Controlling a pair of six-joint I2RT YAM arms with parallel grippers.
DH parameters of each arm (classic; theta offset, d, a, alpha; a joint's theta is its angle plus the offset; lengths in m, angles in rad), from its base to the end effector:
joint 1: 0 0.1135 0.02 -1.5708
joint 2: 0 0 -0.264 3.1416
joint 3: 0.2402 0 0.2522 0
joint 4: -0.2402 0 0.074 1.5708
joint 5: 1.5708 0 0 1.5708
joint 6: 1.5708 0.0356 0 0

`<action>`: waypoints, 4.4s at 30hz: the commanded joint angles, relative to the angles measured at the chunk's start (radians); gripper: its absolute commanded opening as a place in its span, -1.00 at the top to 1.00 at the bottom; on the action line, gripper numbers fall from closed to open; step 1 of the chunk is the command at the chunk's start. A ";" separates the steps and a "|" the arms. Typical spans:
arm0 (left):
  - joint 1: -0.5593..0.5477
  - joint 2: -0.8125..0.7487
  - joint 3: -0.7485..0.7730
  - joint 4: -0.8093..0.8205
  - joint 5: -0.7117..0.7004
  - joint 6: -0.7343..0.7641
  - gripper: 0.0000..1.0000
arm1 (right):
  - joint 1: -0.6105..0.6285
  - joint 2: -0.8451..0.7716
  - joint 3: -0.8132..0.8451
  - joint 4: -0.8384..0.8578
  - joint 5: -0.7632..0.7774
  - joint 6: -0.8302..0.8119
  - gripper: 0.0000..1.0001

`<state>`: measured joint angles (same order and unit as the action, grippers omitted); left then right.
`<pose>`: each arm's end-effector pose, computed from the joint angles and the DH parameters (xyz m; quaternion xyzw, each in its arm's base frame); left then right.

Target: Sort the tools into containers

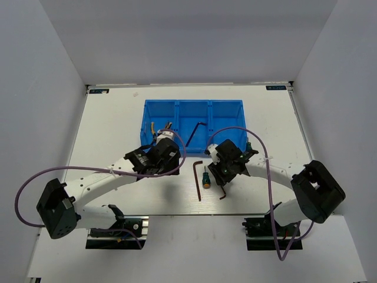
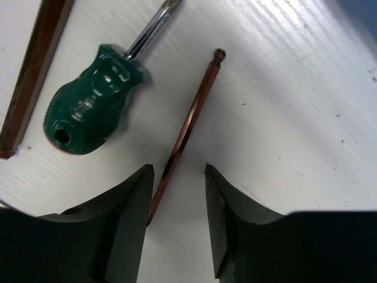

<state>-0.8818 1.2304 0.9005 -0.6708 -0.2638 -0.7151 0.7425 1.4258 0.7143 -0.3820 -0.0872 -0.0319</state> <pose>0.1607 -0.1805 0.2485 0.0424 0.9511 -0.1116 0.2849 0.1871 0.1759 0.1630 -0.3761 0.8950 0.1219 0.2067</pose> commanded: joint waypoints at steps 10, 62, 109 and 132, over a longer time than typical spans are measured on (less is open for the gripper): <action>-0.092 0.082 0.011 0.114 -0.014 -0.043 -0.24 | 0.041 0.101 -0.030 0.048 0.218 0.115 0.72; -0.151 0.333 0.100 0.232 -0.064 -0.127 -0.22 | -0.109 0.519 0.932 0.002 0.063 0.086 0.27; -0.059 0.507 0.586 -0.109 -0.218 -0.043 1.00 | -0.792 -0.179 0.234 -0.224 -0.105 0.092 -0.23; 0.213 0.997 1.258 -0.173 -0.207 0.189 -0.10 | -0.813 0.277 0.436 -0.141 -0.209 0.073 -0.31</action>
<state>-0.6754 2.2711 2.1105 -0.8467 -0.4835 -0.5430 -0.0715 1.6897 1.1122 -0.5484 -0.2714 0.0235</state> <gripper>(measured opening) 0.532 0.651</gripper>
